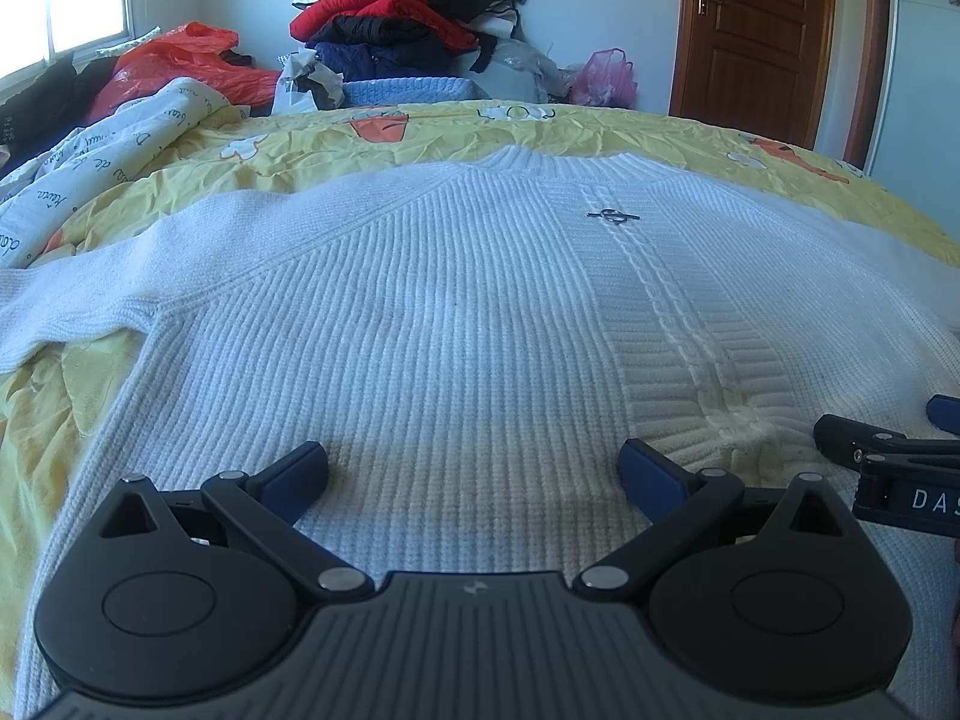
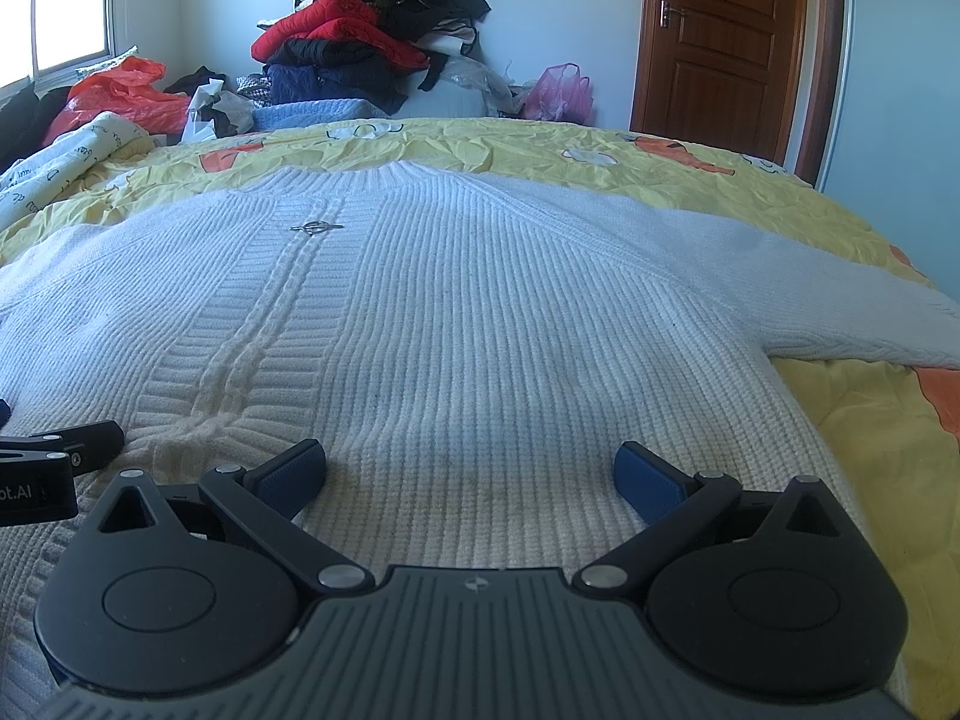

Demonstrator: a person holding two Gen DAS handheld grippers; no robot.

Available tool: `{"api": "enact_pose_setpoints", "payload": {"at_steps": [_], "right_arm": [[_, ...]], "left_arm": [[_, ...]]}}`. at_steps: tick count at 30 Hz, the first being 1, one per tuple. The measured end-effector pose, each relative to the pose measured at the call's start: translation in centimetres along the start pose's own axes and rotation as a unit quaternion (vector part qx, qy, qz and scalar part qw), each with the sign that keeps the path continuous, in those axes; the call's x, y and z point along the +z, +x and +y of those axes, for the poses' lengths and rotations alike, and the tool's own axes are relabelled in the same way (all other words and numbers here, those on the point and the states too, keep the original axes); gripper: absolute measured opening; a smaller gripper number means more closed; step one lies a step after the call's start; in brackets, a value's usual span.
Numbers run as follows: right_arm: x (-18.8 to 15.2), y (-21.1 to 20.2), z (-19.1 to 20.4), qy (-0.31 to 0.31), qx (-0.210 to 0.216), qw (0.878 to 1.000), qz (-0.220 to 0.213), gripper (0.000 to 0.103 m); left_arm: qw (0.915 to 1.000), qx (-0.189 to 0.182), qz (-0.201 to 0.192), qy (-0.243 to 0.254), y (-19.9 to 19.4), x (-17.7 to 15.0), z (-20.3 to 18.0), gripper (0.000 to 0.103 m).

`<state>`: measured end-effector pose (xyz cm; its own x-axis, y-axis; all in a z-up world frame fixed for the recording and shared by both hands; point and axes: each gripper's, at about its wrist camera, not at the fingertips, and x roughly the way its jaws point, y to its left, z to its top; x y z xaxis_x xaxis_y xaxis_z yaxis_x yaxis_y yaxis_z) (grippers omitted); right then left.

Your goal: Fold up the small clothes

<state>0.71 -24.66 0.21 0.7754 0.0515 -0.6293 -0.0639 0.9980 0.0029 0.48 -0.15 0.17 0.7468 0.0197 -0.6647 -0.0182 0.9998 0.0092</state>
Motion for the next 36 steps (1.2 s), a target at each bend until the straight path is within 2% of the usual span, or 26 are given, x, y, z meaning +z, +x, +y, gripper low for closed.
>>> {"api": "enact_pose_setpoints", "payload": {"at_steps": [12, 16, 18, 22, 24, 26, 28, 29, 31, 33, 35, 36], "right_arm": [[0.2, -0.1, -0.1, -0.001, 0.0, 1.0, 0.001, 0.103], [0.7, -0.7, -1.0, -0.002, 0.02, 1.0, -0.001, 0.102], [1.4, -1.6, -2.0, 0.001, 0.027, 0.999, -0.024, 0.102], [3.7, -4.8, -7.3, 0.025, 0.0, 0.994, -0.11, 0.103], [5.4, -5.2, -11.8, 0.063, -0.011, 0.991, -0.114, 0.103], [6.7, -4.8, -17.5, 0.124, -0.011, 0.987, -0.097, 0.103], [7.0, -4.3, -24.1, 0.217, -0.014, 0.972, -0.094, 0.103], [6.6, -4.1, -27.5, 0.268, -0.016, 0.958, -0.101, 0.101], [5.4, -3.4, -33.9, 0.374, -0.023, 0.922, -0.099, 0.099], [4.0, -2.8, -38.8, 0.451, -0.037, 0.887, -0.093, 0.085], [2.2, -2.5, -41.7, 0.507, -0.061, 0.854, -0.099, 0.074], [1.5, -2.3, -42.7, 0.523, -0.07, 0.843, -0.1, 0.073]], "left_arm": [[1.0, 0.0, 0.0, 0.0, 0.0, 0.0, 0.0, 0.103], [1.0, 0.0, 0.0, 0.0, 0.0, 0.0, 0.0, 0.103], [1.0, 0.0, 0.0, 0.0, 0.0, 0.0, 0.0, 0.103], [1.0, 0.0, 0.0, 0.0, 0.0, 0.0, 0.0, 0.103], [1.0, 0.0, 0.0, 0.0, 0.0, 0.0, 0.0, 0.103], [1.0, 0.0, 0.0, 0.0, 0.0, 0.0, 0.0, 0.103], [1.0, 0.0, 0.0, 0.0, 0.0, 0.0, 0.0, 0.103], [1.0, 0.0, -0.001, 0.0, 0.0, 0.0, 0.0, 0.103], [1.0, 0.0, -0.001, 0.0, 0.0, 0.0, -0.1, 0.103], [1.0, 0.0, -0.001, 0.0, 0.0, 0.0, 0.0, 0.103], [1.0, 0.0, -0.001, 0.0, 0.0, 0.0, 0.0, 0.103], [1.0, 0.0, -0.001, 0.0, 0.0, 0.0, -0.1, 0.103]]}}
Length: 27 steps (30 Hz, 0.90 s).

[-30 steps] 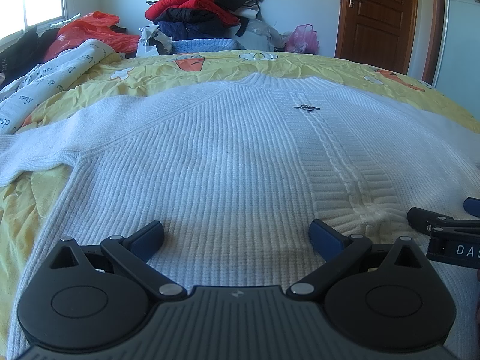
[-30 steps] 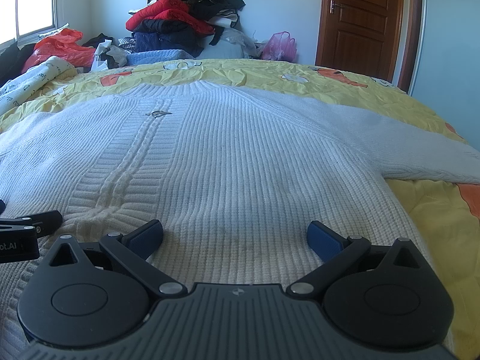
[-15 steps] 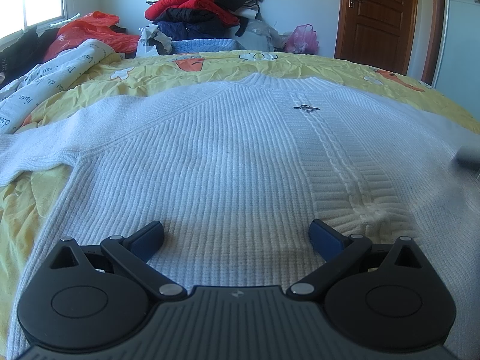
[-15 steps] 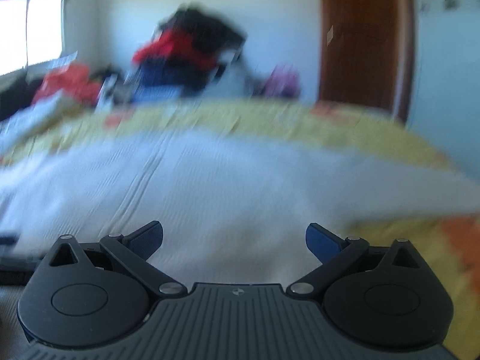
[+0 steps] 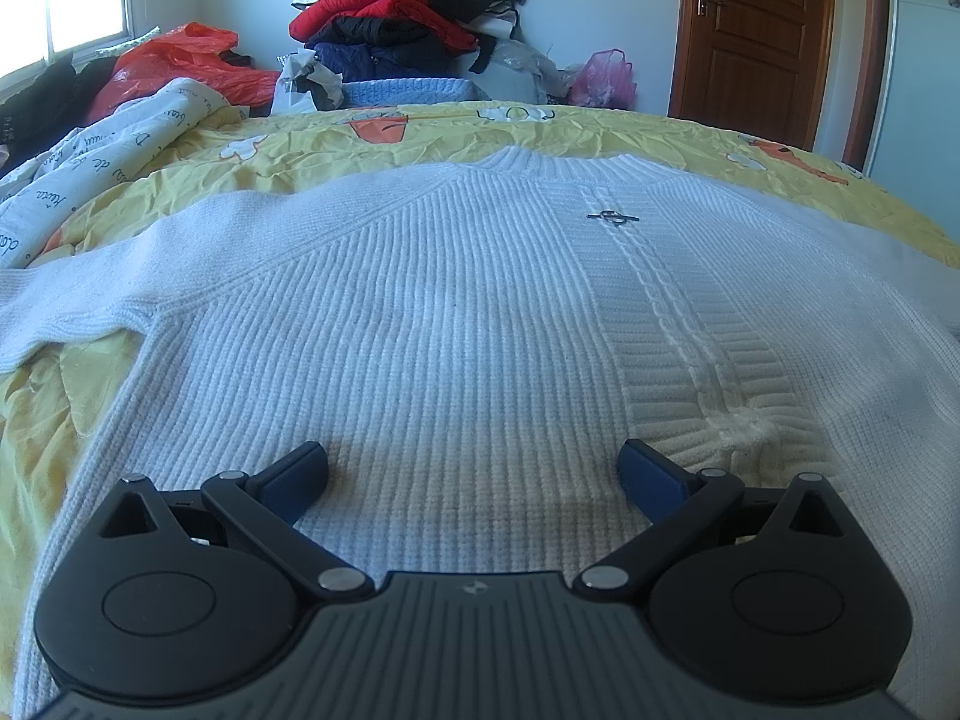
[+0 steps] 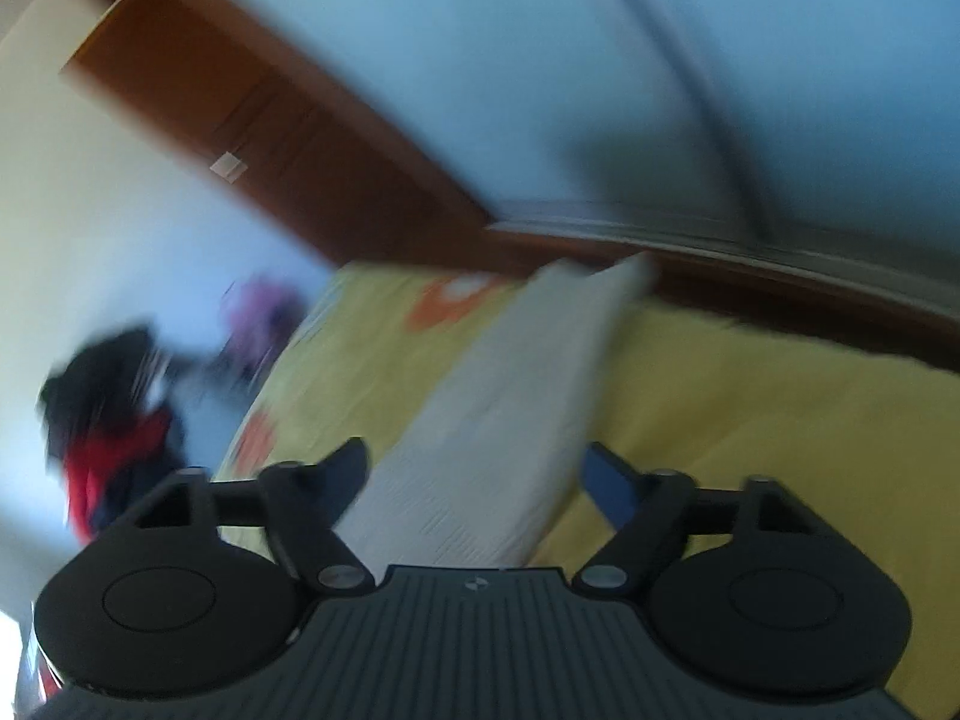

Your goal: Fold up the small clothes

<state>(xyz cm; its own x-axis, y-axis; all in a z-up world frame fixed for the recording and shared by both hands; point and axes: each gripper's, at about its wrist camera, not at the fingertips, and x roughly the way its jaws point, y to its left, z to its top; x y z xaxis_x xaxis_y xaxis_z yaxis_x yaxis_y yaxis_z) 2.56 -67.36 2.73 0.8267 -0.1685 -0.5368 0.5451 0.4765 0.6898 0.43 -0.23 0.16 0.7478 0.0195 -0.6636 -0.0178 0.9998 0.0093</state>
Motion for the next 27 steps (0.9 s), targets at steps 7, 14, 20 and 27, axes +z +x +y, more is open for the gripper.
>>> {"api": "enact_pose_setpoints", "payload": {"at_steps": [7, 14, 20, 27], "right_arm": [[0.1, 2.6, -2.2, 0.016, -0.004, 1.0, -0.011, 0.065], [-0.6, 3.9, 0.0, -0.064, -0.06, 0.996, -0.033, 0.018], [-3.7, -1.2, 8.0, -0.143, 0.038, 0.987, -0.063, 0.017], [-18.0, -4.5, 21.2, -0.299, 0.202, 0.932, 0.023, 0.016]], "left_arm": [[1.0, 0.0, 0.0, 0.0, 0.0, 0.0, 0.0, 0.103], [1.0, 0.0, 0.0, 0.0, 0.0, 0.0, 0.0, 0.103], [1.0, -0.001, 0.0, -0.001, 0.0, 0.0, 0.0, 0.103], [1.0, -0.003, -0.001, -0.002, -0.1, 0.1, -0.3, 0.103]]}}
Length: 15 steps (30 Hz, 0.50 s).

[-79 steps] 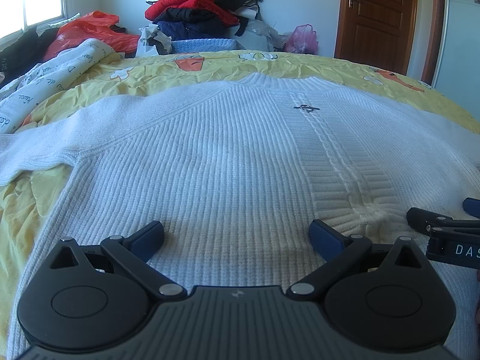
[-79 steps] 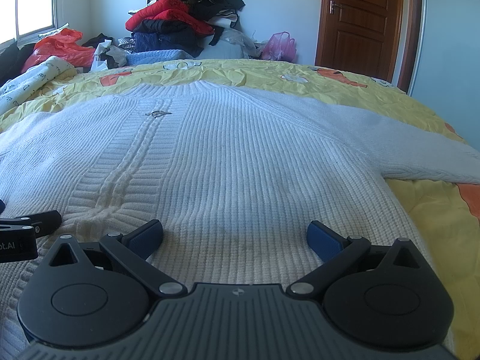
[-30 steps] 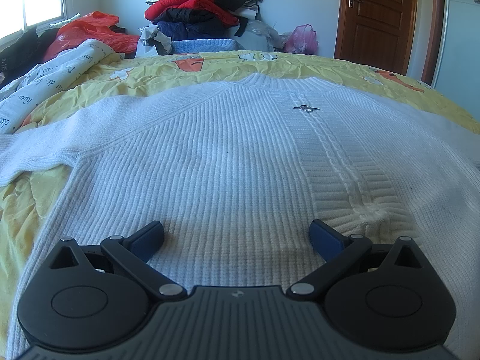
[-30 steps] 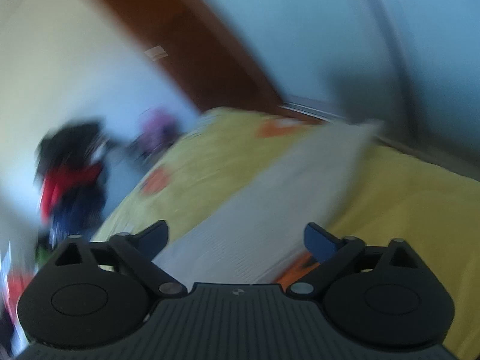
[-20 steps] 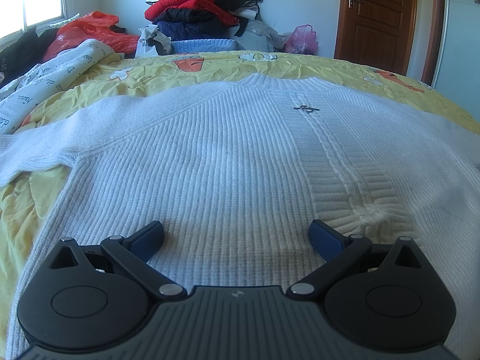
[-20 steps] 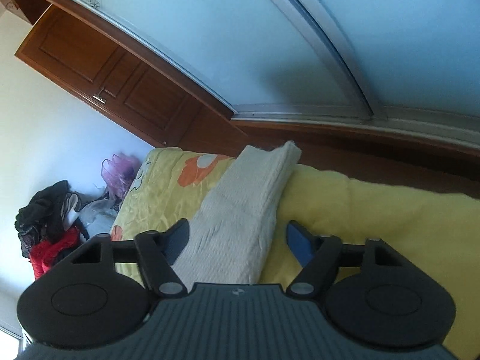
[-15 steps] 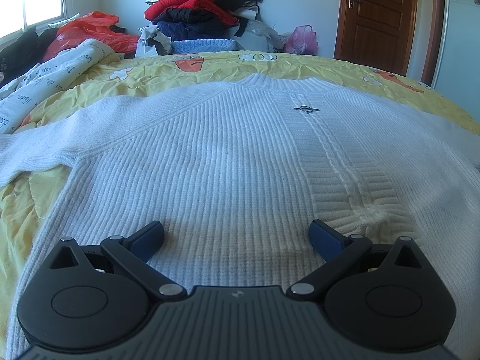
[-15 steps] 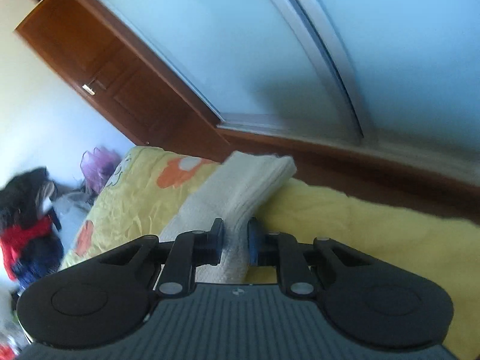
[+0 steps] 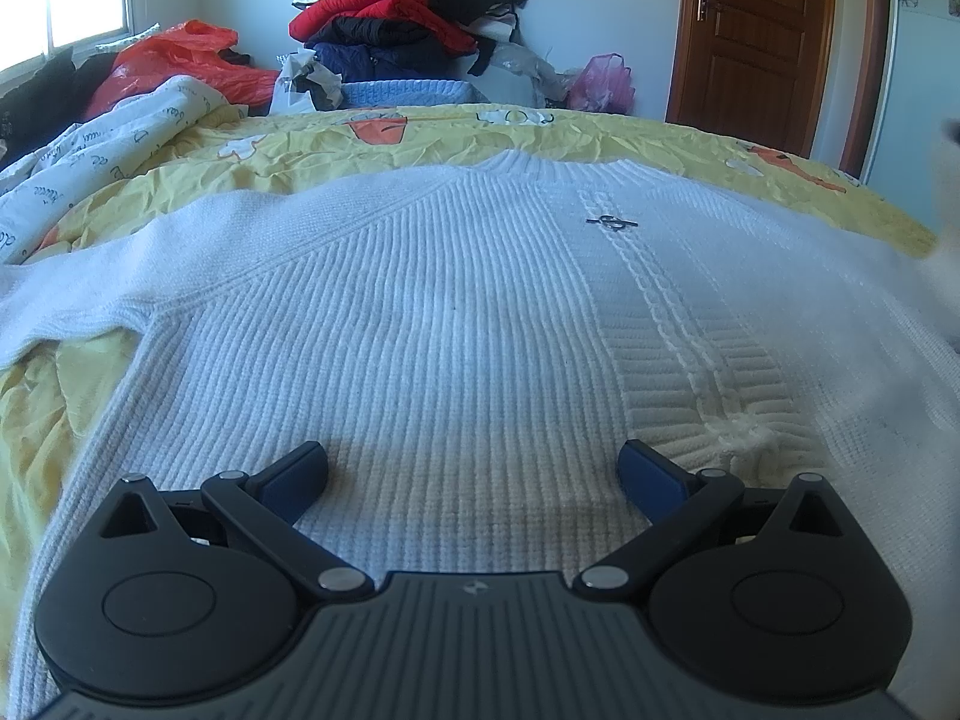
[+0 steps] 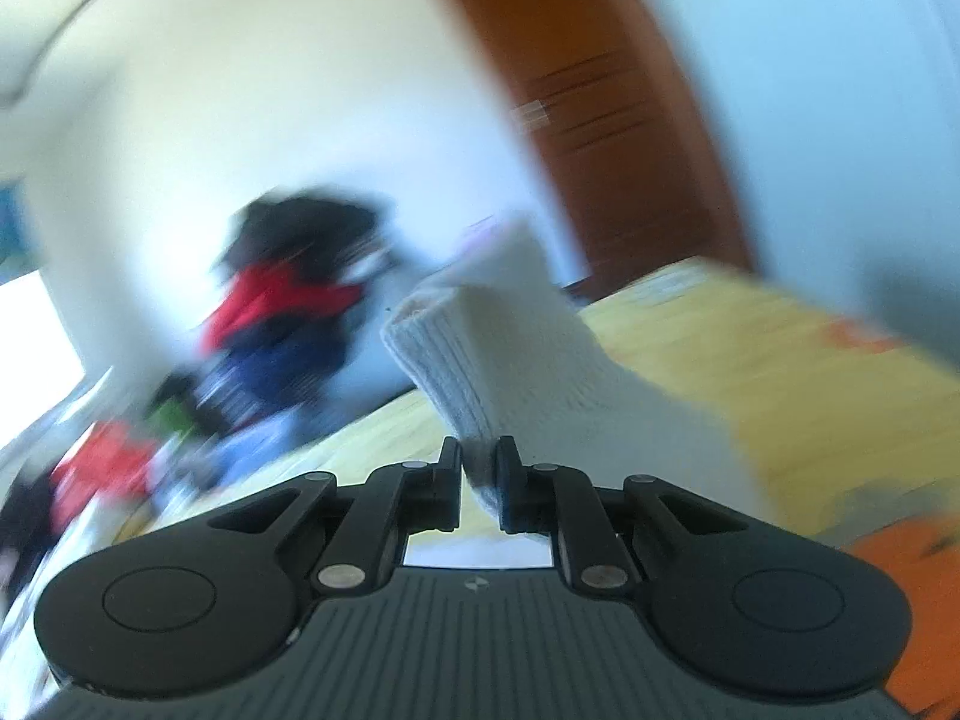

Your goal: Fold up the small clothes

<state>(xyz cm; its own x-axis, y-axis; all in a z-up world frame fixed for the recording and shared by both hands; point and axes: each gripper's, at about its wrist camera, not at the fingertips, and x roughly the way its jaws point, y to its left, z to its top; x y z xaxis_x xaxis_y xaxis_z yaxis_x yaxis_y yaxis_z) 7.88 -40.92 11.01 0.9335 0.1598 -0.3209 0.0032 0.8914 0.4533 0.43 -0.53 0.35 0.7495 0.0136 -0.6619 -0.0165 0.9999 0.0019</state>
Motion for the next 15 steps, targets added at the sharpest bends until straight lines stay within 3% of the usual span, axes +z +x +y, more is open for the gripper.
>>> {"api": "enact_pose_setpoints", "payload": {"at_steps": [4, 7, 10, 12, 13, 15], "right_arm": [[-6.9, 4.1, 9.0, -0.071, 0.061, 0.992, 0.08, 0.014], [-11.8, 5.8, 13.6, -0.137, 0.062, 0.98, 0.128, 0.014], [-14.8, 6.0, 15.2, -0.161, 0.043, 0.972, 0.167, 0.032], [-14.8, 3.8, 14.5, -0.152, 0.051, 0.976, 0.147, 0.069], [-14.5, 2.4, 14.1, -0.145, 0.059, 0.979, 0.127, 0.074], [-13.7, 0.2, 12.5, -0.139, 0.071, 0.981, 0.112, 0.075]], "left_arm": [[1.0, -0.001, 0.0, 0.0, 0.0, 0.0, -0.1, 0.103], [1.0, -0.001, 0.0, 0.0, 0.0, 0.4, -0.1, 0.103], [1.0, -0.002, 0.0, 0.0, 0.0, 0.4, -0.1, 0.103], [1.0, -0.003, -0.001, -0.001, 0.0, 0.5, -0.2, 0.103], [1.0, -0.004, -0.001, -0.002, 0.0, 0.5, -0.3, 0.103], [0.9999, -0.011, -0.004, -0.008, -0.1, 0.5, -0.1, 0.103]]}}
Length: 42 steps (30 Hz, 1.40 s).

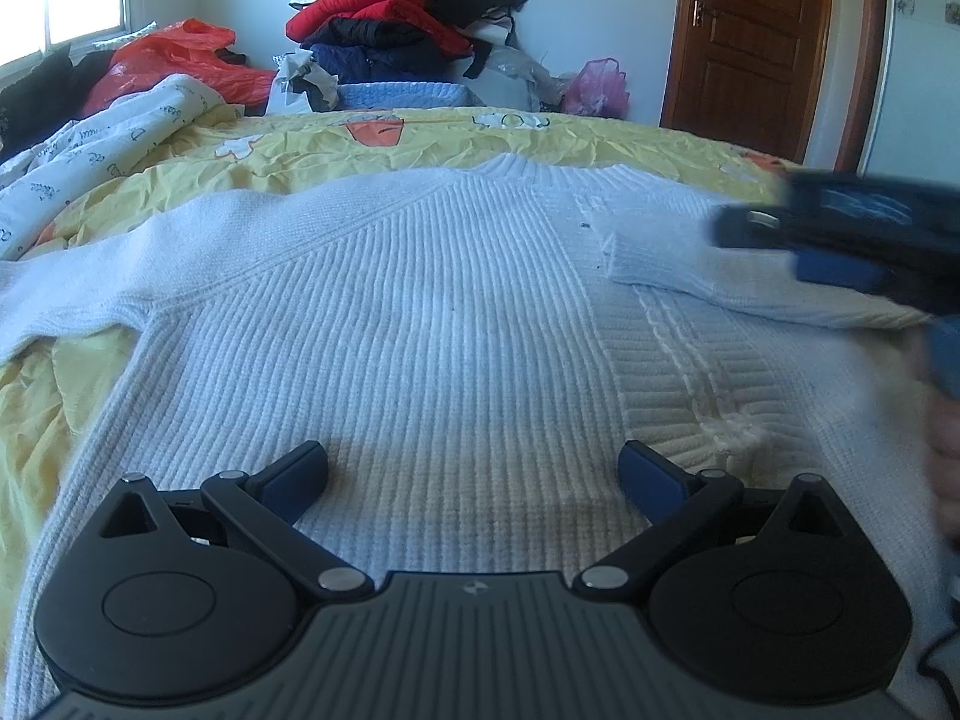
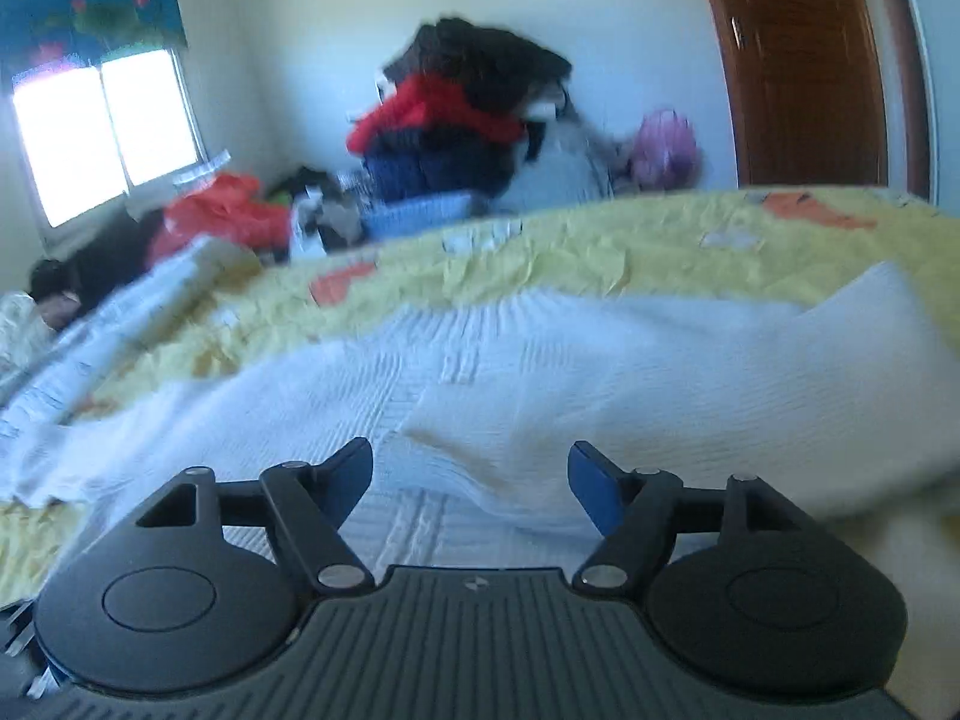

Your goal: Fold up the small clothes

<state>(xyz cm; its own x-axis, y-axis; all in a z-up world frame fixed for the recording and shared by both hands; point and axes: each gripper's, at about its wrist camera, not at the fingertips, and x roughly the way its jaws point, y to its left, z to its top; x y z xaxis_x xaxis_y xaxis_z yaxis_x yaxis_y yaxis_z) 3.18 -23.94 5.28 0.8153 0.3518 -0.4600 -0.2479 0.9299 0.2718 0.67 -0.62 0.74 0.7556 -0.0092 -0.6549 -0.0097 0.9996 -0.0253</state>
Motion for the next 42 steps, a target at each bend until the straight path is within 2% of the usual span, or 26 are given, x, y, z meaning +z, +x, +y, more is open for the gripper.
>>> {"api": "enact_pose_setpoints", "payload": {"at_steps": [2, 4, 6, 8, 10, 12, 14, 15, 16, 18, 20, 21, 22, 25, 26, 27, 28, 31, 35, 39, 42], "right_arm": [[-0.7, -2.3, -1.8, 0.012, -0.004, 1.0, -0.004, 0.075], [-2.0, -3.4, -3.7, 0.019, -0.01, 1.0, 0.004, 0.075], [-3.3, -2.9, -5.8, 0.029, -0.023, 0.999, 0.018, 0.075], [-4.4, -3.3, -7.9, 0.076, -0.017, 0.997, 0.02, 0.075], [-4.6, -3.6, -9.0, 0.111, -0.003, 0.994, 0.008, 0.078], [-4.7, -3.2, -9.1, 0.11, 0.001, 0.994, 0.009, 0.081], [-4.9, -3.2, -8.9, 0.102, 0.005, 0.995, 0.01, 0.085], [-4.9, -3.3, -8.9, 0.101, 0.009, 0.995, 0.011, 0.087], [-4.8, -3.5, -9.0, 0.104, 0.015, 0.994, 0.01, 0.088], [-4.8, -3.7, -9.5, 0.118, 0.026, 0.993, 0.007, 0.088], [-4.9, -3.8, -9.9, 0.13, 0.034, 0.991, 0.004, 0.089], [-4.8, -3.8, -9.8, 0.132, 0.036, 0.991, 0.003, 0.09], [-4.8, -3.8, -9.8, 0.133, 0.038, 0.99, 0.003, 0.09], [-4.8, -3.8, -9.8, 0.134, 0.041, 0.99, 0.002, 0.091], [-4.8, -3.9, -9.8, 0.134, 0.041, 0.99, 0.002, 0.092], [-4.8, -3.9, -9.7, 0.134, 0.041, 0.99, 0.002, 0.092], [-4.8, -3.9, -9.7, 0.134, 0.041, 0.99, 0.002, 0.092], [-4.8, -3.9, -9.6, 0.133, 0.04, 0.99, 0.003, 0.091], [-4.8, -4.0, -9.4, 0.129, 0.037, 0.991, 0.004, 0.091], [-4.8, -4.0, -9.2, 0.127, 0.035, 0.991, 0.005, 0.091], [-4.8, -4.0, -9.1, 0.126, 0.033, 0.991, 0.006, 0.091]], "left_arm": [[0.9998, -0.014, -0.006, -0.015, -0.2, 0.1, 0.7, 0.103], [0.9974, -0.051, -0.024, -0.045, -0.8, 1.1, 1.4, 0.103], [0.991, -0.097, -0.041, -0.082, -0.9, 2.9, 1.8, 0.103], [0.9849, -0.121, -0.038, -0.117, -0.2, 5.2, 1.7, 0.103], [0.9759, -0.146, -0.014, -0.161, 2.0, 7.5, 1.6, 0.103], [0.9609, -0.184, 0.035, -0.204, 5.6, 9.2, 1.3, 0.103], [0.948, -0.194, 0.085, -0.238, 8.8, 10.1, 0.6, 0.103], [0.943, -0.199, 0.095, -0.25, 9.9, 10.2, 0.3, 0.103], [0.9426, -0.198, 0.089, -0.254, 10.3, 10.3, 0.0, 0.103], [0.9444, -0.193, 0.087, -0.251, 11.0, 10.9, -0.8, 0.102], [0.947, -0.189, 0.09, -0.244, 11.5, 11.3, -1.5, 0.08], [0.9489, -0.187, 0.095, -0.236, 11.8, 11.5, -1.9, 0.06], [0.9509, -0.186, 0.108, -0.223, 12.3, 11.7, -2.4, 0.051], [0.9587, -0.177, 0.11, -0.193, 12.2, 12.1, -2.6, 0.05], [0.9612, -0.173, 0.109, -0.185, 12.2, 12.2, -2.7, 0.046], [0.965, -0.163, 0.107, -0.175, 12.1, 12.1, -2.8, 0.027], [0.9682, -0.152, 0.108, -0.167, 12.1, 12.1, -2.9, 0.014], [0.9746, -0.139, 0.097, -0.146, 11.6, 12.4, -2.9, 0.009], [0.9839, -0.141, 0.034, -0.104, 8.0, 13.9, -2.9, 0.009], [0.9887, -0.124, -0.028, -0.079, 4.4, 15.1, -0.6, 0.009], [0.9911, -0.098, -0.043, -0.079, 3.1, 14.9, 2.3, 0.009]]}}
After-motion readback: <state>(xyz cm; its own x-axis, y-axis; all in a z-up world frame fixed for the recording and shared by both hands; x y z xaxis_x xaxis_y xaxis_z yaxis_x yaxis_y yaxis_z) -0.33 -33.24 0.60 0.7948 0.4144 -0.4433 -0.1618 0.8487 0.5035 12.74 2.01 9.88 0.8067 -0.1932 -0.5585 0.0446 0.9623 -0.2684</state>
